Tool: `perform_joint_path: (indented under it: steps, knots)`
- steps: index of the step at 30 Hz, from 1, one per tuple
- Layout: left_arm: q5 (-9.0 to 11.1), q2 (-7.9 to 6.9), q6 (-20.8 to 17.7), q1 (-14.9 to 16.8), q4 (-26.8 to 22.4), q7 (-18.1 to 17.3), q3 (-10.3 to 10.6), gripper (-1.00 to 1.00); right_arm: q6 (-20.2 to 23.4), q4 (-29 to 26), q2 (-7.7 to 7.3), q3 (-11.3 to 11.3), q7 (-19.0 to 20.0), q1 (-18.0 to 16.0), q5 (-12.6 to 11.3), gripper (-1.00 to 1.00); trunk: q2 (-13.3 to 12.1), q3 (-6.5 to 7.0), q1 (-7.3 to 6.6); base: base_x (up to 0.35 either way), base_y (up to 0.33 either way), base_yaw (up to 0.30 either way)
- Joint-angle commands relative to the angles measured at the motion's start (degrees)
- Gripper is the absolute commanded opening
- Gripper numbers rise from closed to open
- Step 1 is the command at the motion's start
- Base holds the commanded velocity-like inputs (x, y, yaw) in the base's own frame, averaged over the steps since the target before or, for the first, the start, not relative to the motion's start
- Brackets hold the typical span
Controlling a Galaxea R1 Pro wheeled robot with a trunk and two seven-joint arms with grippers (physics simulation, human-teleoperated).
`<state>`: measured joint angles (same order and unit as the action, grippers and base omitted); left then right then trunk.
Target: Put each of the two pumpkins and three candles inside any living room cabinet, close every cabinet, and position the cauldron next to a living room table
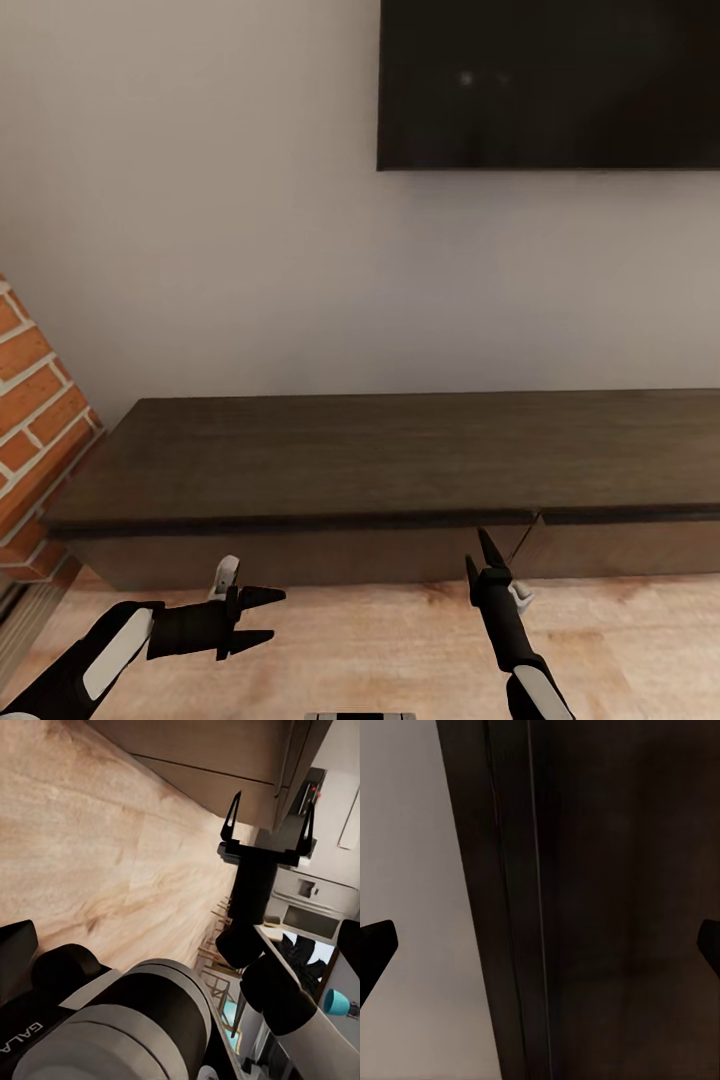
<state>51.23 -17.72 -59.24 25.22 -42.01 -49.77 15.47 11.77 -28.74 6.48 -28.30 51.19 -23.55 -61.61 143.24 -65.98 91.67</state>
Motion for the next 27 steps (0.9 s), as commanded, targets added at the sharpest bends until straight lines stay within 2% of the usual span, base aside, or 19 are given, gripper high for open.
perform_joint_path:
  steps: [1,27]
  knots:
    - [0.00,0.01,0.00,0.00,0.00,0.00,0.00,1.00,0.00,0.00,-0.01,0.00,-0.01,0.00,0.00,1.00,0.00,0.00,0.00,0.055,0.000,0.000]
    - [0.01,-0.03,0.00,0.00,0.00,-0.07,-0.04,1.00,-0.03,0.00,-0.15,-0.18,-0.04,0.00,0.00,1.00,0.00,0.00,0.00,0.063,0.000,0.000]
